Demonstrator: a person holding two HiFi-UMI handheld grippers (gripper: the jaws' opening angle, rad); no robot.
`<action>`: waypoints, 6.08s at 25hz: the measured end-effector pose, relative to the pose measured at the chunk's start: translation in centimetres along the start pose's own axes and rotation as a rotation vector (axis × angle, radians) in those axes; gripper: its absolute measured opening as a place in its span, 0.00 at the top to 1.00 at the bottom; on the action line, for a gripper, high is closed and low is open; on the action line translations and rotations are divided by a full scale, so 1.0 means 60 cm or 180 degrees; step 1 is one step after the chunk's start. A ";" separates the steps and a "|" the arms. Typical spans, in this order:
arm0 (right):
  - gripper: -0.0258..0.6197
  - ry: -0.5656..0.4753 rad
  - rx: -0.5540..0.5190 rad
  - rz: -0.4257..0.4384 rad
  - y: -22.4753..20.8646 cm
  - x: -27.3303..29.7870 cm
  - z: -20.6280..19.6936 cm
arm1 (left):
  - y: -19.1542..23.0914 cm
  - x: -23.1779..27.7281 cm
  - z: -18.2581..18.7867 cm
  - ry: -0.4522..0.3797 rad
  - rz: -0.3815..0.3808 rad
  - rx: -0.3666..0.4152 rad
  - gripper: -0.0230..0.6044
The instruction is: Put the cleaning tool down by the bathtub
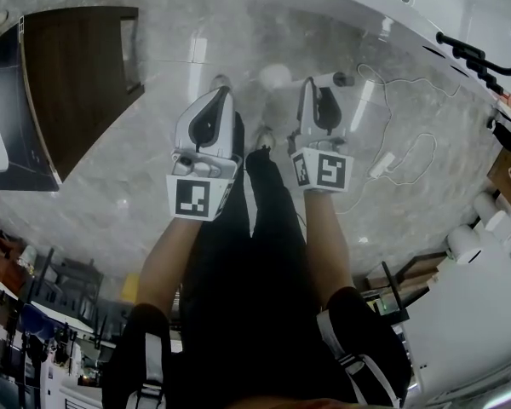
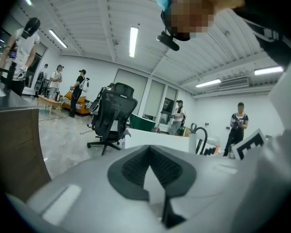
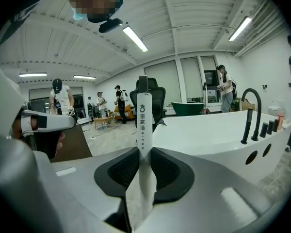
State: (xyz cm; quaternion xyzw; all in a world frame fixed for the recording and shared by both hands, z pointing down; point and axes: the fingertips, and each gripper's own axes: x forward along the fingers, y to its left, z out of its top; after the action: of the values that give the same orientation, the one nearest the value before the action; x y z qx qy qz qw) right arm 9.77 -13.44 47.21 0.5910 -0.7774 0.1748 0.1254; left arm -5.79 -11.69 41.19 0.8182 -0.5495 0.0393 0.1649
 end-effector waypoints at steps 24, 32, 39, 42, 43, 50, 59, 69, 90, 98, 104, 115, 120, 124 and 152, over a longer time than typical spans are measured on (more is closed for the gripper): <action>0.84 0.0153 0.0045 -0.0147 -0.010 0.198 -0.188 | 0.124 0.094 -0.143 0.0156 -0.0015 -0.0025 0.95; 0.84 0.0229 0.0077 -0.0190 -0.023 0.246 -0.250 | 0.150 0.117 -0.179 0.0194 -0.0044 -0.0024 0.95; 0.84 0.0310 0.0055 -0.0239 -0.030 0.285 -0.299 | 0.173 0.142 -0.207 0.0230 -0.0062 -0.0037 0.95; 0.84 0.0322 0.0045 -0.0242 -0.031 0.301 -0.322 | 0.179 0.152 -0.219 0.0222 -0.0086 -0.0025 0.95; 0.84 0.0327 0.0045 -0.0244 -0.030 0.306 -0.331 | 0.182 0.155 -0.223 0.0215 -0.0091 -0.0019 0.95; 0.84 0.0376 0.0042 -0.0277 -0.041 0.346 -0.386 | 0.206 0.176 -0.245 0.0188 -0.0055 -0.0022 0.95; 0.84 0.0430 0.0025 -0.0310 -0.049 0.379 -0.445 | 0.222 0.175 -0.279 0.0203 -0.0009 -0.0062 0.95; 0.84 0.0597 0.0042 -0.0385 -0.067 0.417 -0.508 | 0.237 0.182 -0.298 0.0243 0.0026 -0.0094 0.95; 0.84 0.0751 0.0156 -0.0518 -0.109 0.502 -0.526 | 0.275 0.181 -0.303 0.0265 0.0077 -0.0143 0.95; 0.84 0.0777 0.0176 -0.0526 -0.111 0.511 -0.531 | 0.280 0.174 -0.308 0.0276 0.0104 -0.0149 0.95; 0.84 0.0773 0.0211 -0.0531 -0.120 0.518 -0.529 | 0.281 0.175 -0.308 0.0282 0.0123 -0.0143 0.95; 0.83 0.0749 0.0225 -0.0520 -0.122 0.523 -0.531 | 0.277 0.177 -0.309 0.0275 0.0169 -0.0151 0.95; 0.81 0.0782 0.0220 -0.0516 -0.123 0.522 -0.532 | 0.272 0.174 -0.309 0.0273 0.0179 -0.0155 0.95; 0.78 0.0808 0.0218 -0.0512 -0.120 0.522 -0.529 | 0.270 0.171 -0.306 0.0272 0.0186 -0.0147 0.95; 0.96 0.0934 0.0294 -0.0492 -0.104 0.346 -0.467 | 0.181 0.090 -0.210 -0.0048 0.0312 -0.0122 0.95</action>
State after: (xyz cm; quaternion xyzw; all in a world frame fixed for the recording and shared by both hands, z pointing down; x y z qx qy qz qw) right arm 9.87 -21.33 81.76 0.6223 -0.6941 0.2846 0.2234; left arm -12.07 -16.24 56.88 0.7872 -0.5907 0.0306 0.1743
